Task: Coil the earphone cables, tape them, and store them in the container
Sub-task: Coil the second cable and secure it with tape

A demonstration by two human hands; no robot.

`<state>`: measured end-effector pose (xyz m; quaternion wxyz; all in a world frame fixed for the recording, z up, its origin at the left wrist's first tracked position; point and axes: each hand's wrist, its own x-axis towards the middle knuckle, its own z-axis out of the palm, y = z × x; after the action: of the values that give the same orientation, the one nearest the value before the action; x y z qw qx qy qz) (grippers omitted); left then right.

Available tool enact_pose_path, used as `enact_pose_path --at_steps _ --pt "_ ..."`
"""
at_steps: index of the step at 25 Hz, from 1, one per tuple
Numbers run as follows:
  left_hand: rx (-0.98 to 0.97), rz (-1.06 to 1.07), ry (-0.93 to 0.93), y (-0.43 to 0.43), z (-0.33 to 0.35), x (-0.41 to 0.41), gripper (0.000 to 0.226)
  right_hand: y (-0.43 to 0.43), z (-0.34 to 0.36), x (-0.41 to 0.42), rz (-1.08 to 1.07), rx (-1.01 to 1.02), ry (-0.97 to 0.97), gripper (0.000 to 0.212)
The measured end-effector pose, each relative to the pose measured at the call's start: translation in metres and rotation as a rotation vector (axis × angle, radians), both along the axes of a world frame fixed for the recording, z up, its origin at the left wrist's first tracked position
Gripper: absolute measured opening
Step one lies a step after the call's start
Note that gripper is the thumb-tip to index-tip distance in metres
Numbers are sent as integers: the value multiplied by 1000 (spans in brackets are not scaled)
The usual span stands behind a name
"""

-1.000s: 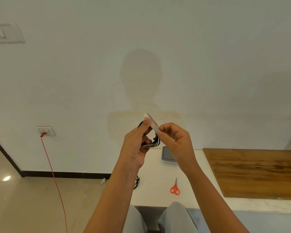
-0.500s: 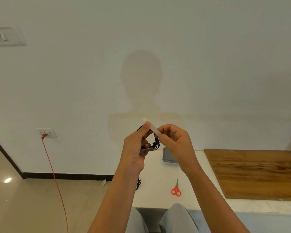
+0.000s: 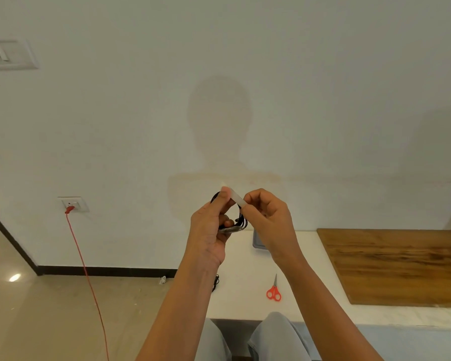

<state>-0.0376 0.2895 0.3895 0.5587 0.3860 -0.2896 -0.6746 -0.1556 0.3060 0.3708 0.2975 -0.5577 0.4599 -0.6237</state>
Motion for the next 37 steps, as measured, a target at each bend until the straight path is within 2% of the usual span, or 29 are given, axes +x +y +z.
enact_pose_path --at_steps 4,7,10,11,13,14,15,18,22,28,33,37 --pt "70 -22 125 -2 3 6 14 4 -1 -5 86 -17 26 19" --pt "110 -42 197 -5 2 11 16 4 -2 -8 81 6 61 13" --pt "-32 -90 0 0 -2 7 35 1 0 -7 40 18 12 4" --pt "-78 -82 -86 3 -5 4 42 0 1 -5 32 13 -12 8" --pt "-117 -29 -181 5 -8 0 35 0 4 -1 12 5 -9 13" --pt "-112 -1 -183 5 -8 -1 27 0 5 0 6 -3 14 10" --pt "-93 16 -161 3 -7 0 21 0 5 1 14 -7 41 2" --pt "-24 -11 -54 1 -4 5 16 1 2 -2 -1 -4 124 14" --pt "22 -57 -20 4 -5 5 17 2 -1 -4 -2 -6 150 11" --pt "69 -105 57 3 0 10 14 5 -1 -12 93 -30 170 30" --pt "92 -116 138 -1 5 13 19 1 -2 -15 66 -41 153 12" --pt "104 -131 141 -4 5 17 24 0 -1 -18 87 -50 198 21"
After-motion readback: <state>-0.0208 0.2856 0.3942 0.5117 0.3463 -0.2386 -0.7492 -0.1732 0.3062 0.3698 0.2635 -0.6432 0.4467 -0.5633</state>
